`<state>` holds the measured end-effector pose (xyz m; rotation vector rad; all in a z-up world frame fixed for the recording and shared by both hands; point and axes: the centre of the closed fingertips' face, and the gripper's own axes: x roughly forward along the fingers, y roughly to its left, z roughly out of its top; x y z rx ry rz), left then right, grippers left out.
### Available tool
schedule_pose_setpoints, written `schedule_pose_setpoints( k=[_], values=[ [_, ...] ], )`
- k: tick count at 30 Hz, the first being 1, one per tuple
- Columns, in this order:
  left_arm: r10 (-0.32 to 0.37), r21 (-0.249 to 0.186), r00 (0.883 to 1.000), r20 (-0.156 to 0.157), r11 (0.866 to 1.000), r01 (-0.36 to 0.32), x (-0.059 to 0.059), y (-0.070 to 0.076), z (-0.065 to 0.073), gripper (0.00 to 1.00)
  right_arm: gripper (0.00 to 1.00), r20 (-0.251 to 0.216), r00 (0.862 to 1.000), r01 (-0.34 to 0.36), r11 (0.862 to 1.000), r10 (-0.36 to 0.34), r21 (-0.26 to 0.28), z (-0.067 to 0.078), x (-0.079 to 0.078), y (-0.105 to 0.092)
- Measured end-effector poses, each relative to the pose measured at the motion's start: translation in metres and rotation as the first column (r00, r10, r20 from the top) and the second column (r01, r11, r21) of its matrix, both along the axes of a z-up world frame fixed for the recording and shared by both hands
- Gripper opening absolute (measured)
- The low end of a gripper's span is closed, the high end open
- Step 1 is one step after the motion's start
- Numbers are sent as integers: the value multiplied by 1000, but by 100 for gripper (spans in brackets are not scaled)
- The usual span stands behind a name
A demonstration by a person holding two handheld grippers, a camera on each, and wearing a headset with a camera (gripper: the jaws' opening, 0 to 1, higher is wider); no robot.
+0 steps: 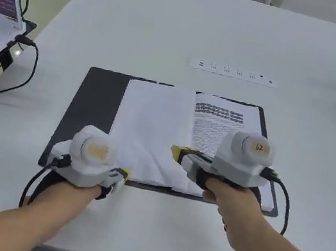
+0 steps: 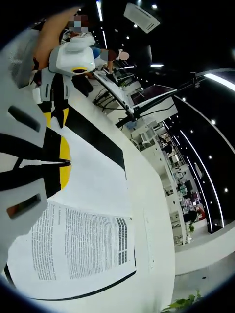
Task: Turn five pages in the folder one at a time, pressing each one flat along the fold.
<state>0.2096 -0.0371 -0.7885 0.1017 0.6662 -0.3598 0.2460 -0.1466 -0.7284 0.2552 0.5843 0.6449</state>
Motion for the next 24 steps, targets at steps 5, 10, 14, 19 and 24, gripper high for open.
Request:
schedule_pose_setpoints(
  k=[5, 10, 14, 19, 24],
  values=[
    [-1, -19, 998, 62, 1000, 3, -2, 0, 0, 29, 0, 72, 997, -22, 999, 25, -40, -4, 17, -6],
    [-6, -40, 996, 94, 999, 10, -2, 0, 1, 29, 0, 114, 990, -67, 991, 80, -117, -17, 34, -8],
    [3, -48, 995, 101, 999, 2, -2, 0, 1, 29, 0, 109, 988, -90, 986, 106, -143, -28, 47, -7],
    [16, -58, 994, 108, 998, -10, -1, 1, 0, 29, 0, 128, 983, -106, 978, 130, -182, -36, 63, -8],
    [23, -64, 993, 114, 998, -16, 0, 1, -1, 29, 0, 113, 988, -87, 978, 110, -188, -44, 76, -12]
  ],
)
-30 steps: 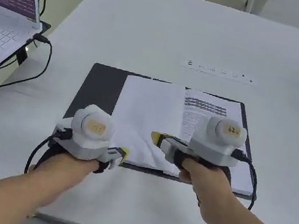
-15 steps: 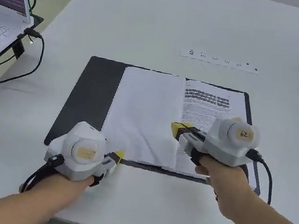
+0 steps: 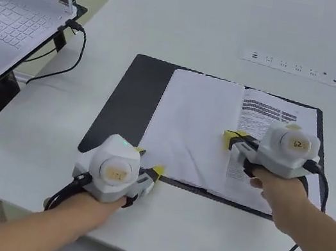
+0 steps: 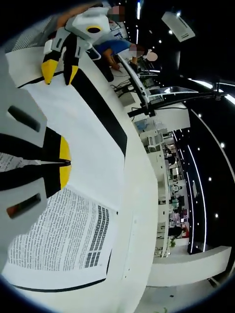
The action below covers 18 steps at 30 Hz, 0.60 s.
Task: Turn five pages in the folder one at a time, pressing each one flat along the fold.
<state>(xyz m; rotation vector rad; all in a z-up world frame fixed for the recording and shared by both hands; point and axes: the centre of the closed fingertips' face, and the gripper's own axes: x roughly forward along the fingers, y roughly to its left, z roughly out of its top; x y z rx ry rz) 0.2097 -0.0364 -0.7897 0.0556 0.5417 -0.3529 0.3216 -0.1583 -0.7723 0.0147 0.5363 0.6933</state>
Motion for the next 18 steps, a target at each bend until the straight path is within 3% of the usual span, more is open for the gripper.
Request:
schedule_pose_setpoints(
  k=[2, 3, 18],
  values=[
    [3, 0, 1000, 1, 1000, -3, 0, 0, 0, 29, 0, -6, 1000, 13, 1000, -13, -3, -2, 3, -2],
    [4, -1, 1000, 1, 1000, -4, 0, 0, 0, 29, 0, -1, 1000, 22, 999, -22, 25, 2, 4, 0],
    [8, -8, 1000, 9, 1000, -8, 1, 0, -1, 29, 0, 25, 998, 52, 998, -52, 20, 8, 32, 5]
  ],
)
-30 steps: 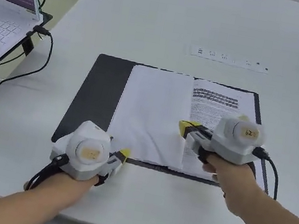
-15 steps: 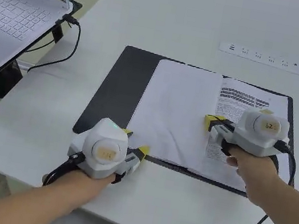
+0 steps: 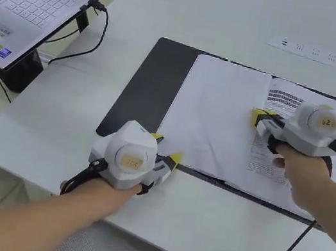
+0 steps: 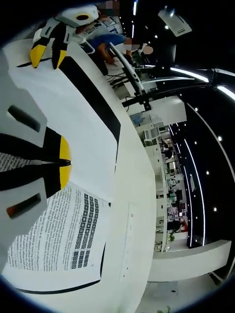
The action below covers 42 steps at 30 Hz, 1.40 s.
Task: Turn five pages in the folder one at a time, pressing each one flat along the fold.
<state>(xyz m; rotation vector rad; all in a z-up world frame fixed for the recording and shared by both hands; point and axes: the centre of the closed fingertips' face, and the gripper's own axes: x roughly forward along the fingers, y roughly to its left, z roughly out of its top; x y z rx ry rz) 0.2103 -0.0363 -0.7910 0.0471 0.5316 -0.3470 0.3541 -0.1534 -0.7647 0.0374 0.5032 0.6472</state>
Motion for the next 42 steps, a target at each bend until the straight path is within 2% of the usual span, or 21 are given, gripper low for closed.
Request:
schedule_pose_setpoints(
  k=[5, 10, 14, 19, 23, 28, 35, 42],
  values=[
    [0, 0, 1000, 2, 1000, 0, 0, 0, 0, 29, 0, -4, 999, 44, 998, -44, 33, 0, 20, 0],
    [0, -2, 1000, 2, 1000, 0, -1, 0, 0, 29, 0, -19, 997, 69, 997, -68, 41, -1, 36, 0],
    [6, -7, 1000, 10, 1000, -6, -1, 0, 1, 29, 0, -25, 997, 75, 997, -74, 28, -4, 48, -1],
    [11, -16, 1000, 14, 1000, -10, 0, 1, 1, 29, 0, -22, 996, 86, 996, -86, 8, -17, 79, -3],
    [23, -26, 999, 22, 999, -23, 0, 2, 1, 27, 0, -15, 994, 111, 994, -111, -11, -22, 96, -3],
    [28, -31, 999, 23, 999, -27, 1, 3, 1, 26, 0, 19, 992, 128, 991, -127, -31, -23, 109, -3],
    [30, -35, 999, 26, 999, -29, 1, 4, 1, 26, 0, 50, 989, 142, 989, -140, -37, -24, 119, -3],
    [30, -34, 999, 26, 999, -29, 0, 5, 1, 26, 0, 55, 989, 138, 989, -135, -49, -19, 118, -1]
  ],
)
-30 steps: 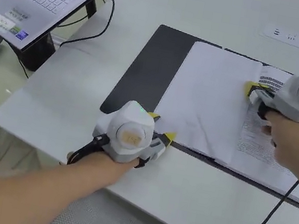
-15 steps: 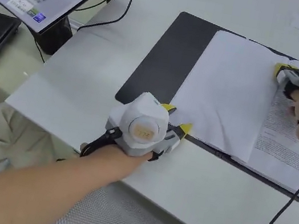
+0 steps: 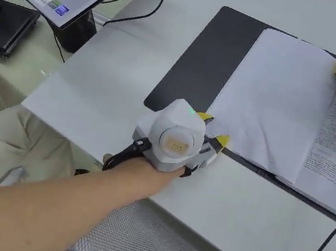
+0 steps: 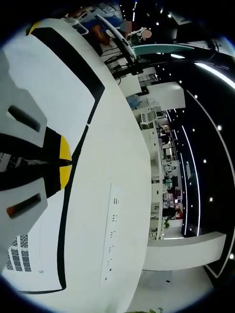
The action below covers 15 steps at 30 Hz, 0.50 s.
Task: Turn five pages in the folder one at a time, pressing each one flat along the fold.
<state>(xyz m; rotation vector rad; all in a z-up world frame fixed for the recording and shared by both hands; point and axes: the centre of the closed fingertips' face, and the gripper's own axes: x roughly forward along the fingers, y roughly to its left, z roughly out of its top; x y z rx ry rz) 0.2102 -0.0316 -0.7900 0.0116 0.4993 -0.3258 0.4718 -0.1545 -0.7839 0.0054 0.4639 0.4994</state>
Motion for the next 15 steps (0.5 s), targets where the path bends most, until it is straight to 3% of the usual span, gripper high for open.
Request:
schedule_pose_setpoints(
  k=[9, 15],
  values=[
    [3, 0, 1000, -1, 1000, -3, 0, 0, 1, 25, 0, -26, 1000, 12, 1000, -11, 28, 0, -1, -6],
    [4, -1, 1000, -1, 1000, -4, 1, -1, 1, 25, 0, -45, 999, 18, 999, -16, 48, 4, -16, -8]
  ],
)
